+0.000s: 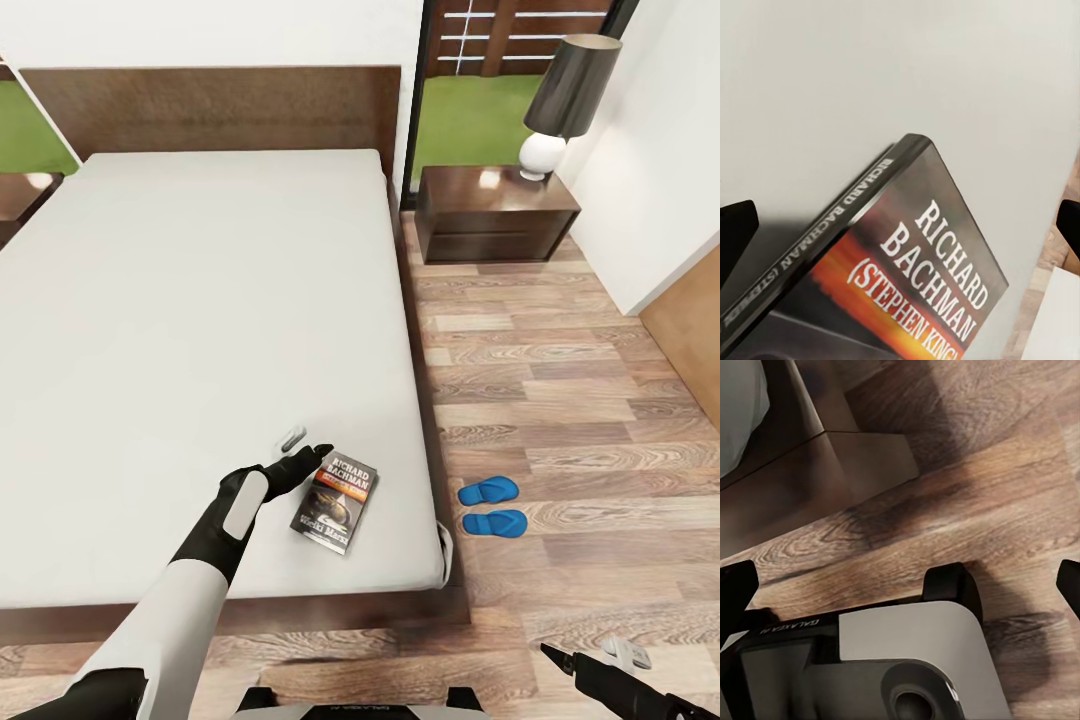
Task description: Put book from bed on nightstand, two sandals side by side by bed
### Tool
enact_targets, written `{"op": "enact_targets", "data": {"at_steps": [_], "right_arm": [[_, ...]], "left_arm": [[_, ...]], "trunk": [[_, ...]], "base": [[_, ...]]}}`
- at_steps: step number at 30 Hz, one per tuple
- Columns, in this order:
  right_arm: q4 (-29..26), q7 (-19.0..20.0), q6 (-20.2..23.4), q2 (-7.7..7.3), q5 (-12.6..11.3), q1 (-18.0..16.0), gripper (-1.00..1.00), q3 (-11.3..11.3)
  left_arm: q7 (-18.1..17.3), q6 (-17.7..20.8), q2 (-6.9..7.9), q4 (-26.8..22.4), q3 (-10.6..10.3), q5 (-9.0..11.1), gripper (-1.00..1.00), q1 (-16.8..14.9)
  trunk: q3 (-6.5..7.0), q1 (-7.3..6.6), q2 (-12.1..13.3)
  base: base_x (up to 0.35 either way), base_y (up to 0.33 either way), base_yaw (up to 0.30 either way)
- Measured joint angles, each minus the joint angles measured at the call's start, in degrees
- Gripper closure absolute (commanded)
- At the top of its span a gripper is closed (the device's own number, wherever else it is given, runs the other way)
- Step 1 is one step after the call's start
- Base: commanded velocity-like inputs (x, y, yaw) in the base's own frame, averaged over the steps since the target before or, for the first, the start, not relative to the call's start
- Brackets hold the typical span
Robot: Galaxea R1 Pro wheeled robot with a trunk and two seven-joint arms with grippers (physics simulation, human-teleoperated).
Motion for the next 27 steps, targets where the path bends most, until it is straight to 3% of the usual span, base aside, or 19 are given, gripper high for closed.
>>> {"op": "enact_targets", "data": {"at_steps": [24, 27], "right_arm": [[0.0, 0.0, 0.0, -0.01, 0.0, 0.0, -1.0, 0.0], [0.0, 0.0, 0.0, -0.02, 0.0, 0.0, -1.0, 0.0]], "left_arm": [[0.0, 0.0, -0.01, 0.0, 0.0, 0.0, -1.0, 0.0], [0.0, 0.0, -0.01, 0.0, 0.0, 0.0, -1.0, 0.0]], "trunk": [[-0.54, 0.66, -1.2], [-1.07, 1.31, -2.4]], "base": [[0.0, 0.0, 0.0], [0.0, 0.0, 0.0]]}}
